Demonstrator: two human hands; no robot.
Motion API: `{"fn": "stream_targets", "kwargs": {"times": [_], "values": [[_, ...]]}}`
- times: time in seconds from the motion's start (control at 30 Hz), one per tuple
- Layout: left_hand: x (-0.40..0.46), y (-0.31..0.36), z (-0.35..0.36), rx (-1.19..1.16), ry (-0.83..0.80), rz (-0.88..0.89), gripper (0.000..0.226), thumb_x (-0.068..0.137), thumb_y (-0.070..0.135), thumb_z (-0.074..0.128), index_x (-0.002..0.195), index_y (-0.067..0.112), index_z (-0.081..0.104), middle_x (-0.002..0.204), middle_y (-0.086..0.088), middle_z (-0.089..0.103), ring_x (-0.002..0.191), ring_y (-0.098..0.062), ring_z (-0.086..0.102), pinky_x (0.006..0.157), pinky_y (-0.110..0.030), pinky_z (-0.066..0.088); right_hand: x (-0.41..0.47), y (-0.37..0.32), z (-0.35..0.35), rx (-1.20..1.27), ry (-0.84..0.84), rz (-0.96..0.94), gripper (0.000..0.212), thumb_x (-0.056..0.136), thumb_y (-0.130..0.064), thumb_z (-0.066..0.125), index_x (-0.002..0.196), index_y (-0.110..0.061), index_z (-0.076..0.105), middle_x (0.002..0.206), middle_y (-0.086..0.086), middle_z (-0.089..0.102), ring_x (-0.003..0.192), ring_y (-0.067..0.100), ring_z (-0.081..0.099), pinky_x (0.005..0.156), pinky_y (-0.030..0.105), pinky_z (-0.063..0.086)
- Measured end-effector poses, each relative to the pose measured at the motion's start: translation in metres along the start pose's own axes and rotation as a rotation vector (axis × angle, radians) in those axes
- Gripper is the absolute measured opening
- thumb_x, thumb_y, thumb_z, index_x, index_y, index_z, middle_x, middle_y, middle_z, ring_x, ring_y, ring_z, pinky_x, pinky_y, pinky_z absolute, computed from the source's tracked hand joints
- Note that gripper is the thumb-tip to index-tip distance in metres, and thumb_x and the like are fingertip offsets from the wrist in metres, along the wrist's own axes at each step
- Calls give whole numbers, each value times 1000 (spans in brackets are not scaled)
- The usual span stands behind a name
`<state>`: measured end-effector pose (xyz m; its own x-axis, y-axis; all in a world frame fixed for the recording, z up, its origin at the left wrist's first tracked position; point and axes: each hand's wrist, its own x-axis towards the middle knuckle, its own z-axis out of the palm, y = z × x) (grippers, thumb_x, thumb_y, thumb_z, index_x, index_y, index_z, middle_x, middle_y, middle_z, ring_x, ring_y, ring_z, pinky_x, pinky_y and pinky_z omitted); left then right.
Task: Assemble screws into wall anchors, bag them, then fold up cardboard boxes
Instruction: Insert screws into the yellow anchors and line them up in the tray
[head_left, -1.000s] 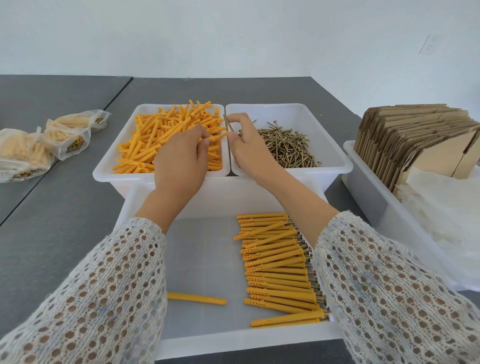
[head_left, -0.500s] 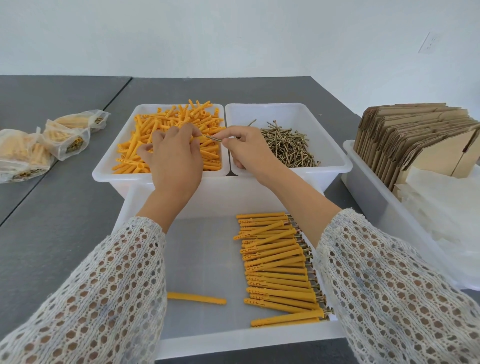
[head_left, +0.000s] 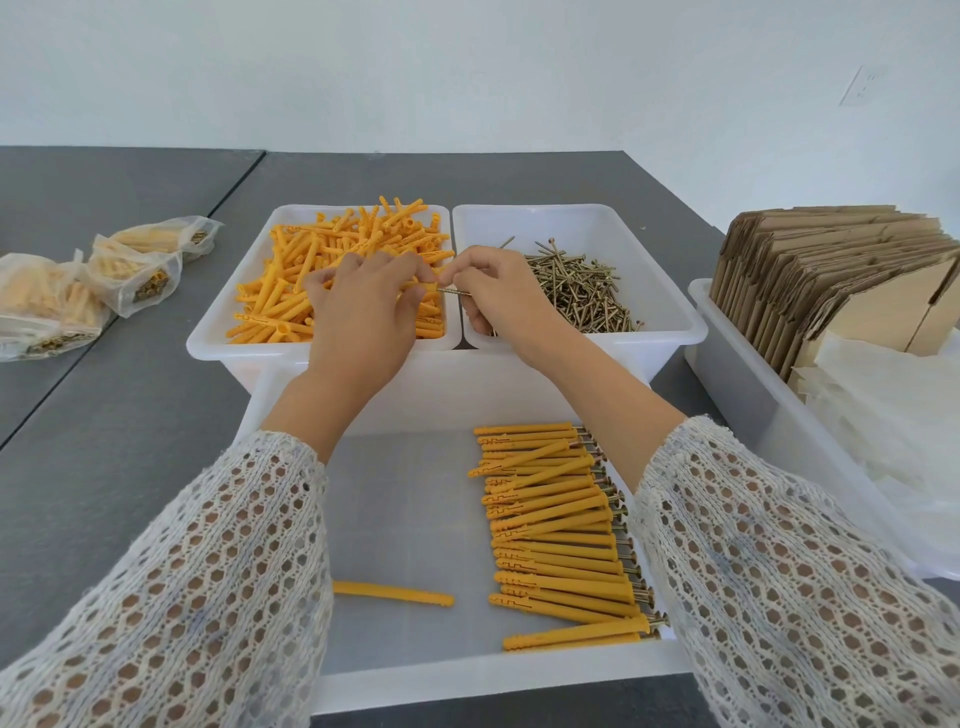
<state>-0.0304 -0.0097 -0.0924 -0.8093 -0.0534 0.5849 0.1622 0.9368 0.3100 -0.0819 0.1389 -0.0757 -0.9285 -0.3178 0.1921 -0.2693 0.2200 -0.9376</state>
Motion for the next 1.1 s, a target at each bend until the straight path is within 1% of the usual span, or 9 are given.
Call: {"fn": "stream_targets", "kwargs": {"times": [0.13,0.27,0.37,0.43,0.53,0.67,0.8,0.9,1.1], "values": [[-3,12,2,-13,-60,142,22,99,14,46,112,27,58,102,11,65,99,-20,56,94,-46,24,0,-1,5,-35,64,-58,19,96,-8,44,87,-3,59,71,4,57,48,4,45,51,22,35],[-5,22,7,-90,-50,160,19,100,14,46,115,22,53,85,11,63,81,-16,58,88,-41,27,0,-3,6,68,94,-38,28,104,-24,39,91,-5,56,67,-2,50,51,10,44,50,24,36],[-4,24,6,-354,-91,127,9,102,14,46,108,18,52,77,9,66,71,-17,62,76,-36,43,4,-7,1,175,145,58,46,107,-37,28,104,-4,60,68,3,54,51,13,48,46,23,38],[-3,25,1,-511,-107,105,4,104,15,45,105,17,48,74,6,66,68,-16,62,67,-39,50,7,-8,-8,248,211,105,54,107,-42,22,104,-5,61,68,4,55,52,15,47,49,25,38],[-3,28,-6,-574,-84,152,3,105,19,41,103,20,42,71,4,63,62,-19,58,63,-46,51,11,-3,-20,308,317,169,56,107,-41,20,102,-4,62,64,3,55,47,14,46,47,23,38],[-11,37,-10,-394,-111,295,12,103,29,39,102,18,44,65,5,56,55,-16,53,50,-41,44,13,2,-25,312,415,295,45,106,-28,25,90,-6,61,60,2,53,43,13,44,43,19,37],[-22,52,-4,-219,-215,440,14,103,31,43,97,20,49,56,5,48,48,-9,43,47,-30,31,13,4,-28,374,398,321,33,100,-17,31,87,-6,59,58,2,51,42,12,41,42,18,35],[-28,62,2,-155,-277,514,16,103,35,43,99,22,53,59,5,56,49,-8,47,47,-30,36,14,6,-33,460,380,365,30,98,-13,31,88,-6,58,58,2,49,41,12,40,43,20,34],[-43,76,17,-103,-494,583,22,102,39,43,98,20,55,74,5,64,66,-18,58,60,-35,46,14,7,-38,587,327,460,29,96,-8,34,81,-9,58,58,1,47,44,12,41,44,20,35]]}}
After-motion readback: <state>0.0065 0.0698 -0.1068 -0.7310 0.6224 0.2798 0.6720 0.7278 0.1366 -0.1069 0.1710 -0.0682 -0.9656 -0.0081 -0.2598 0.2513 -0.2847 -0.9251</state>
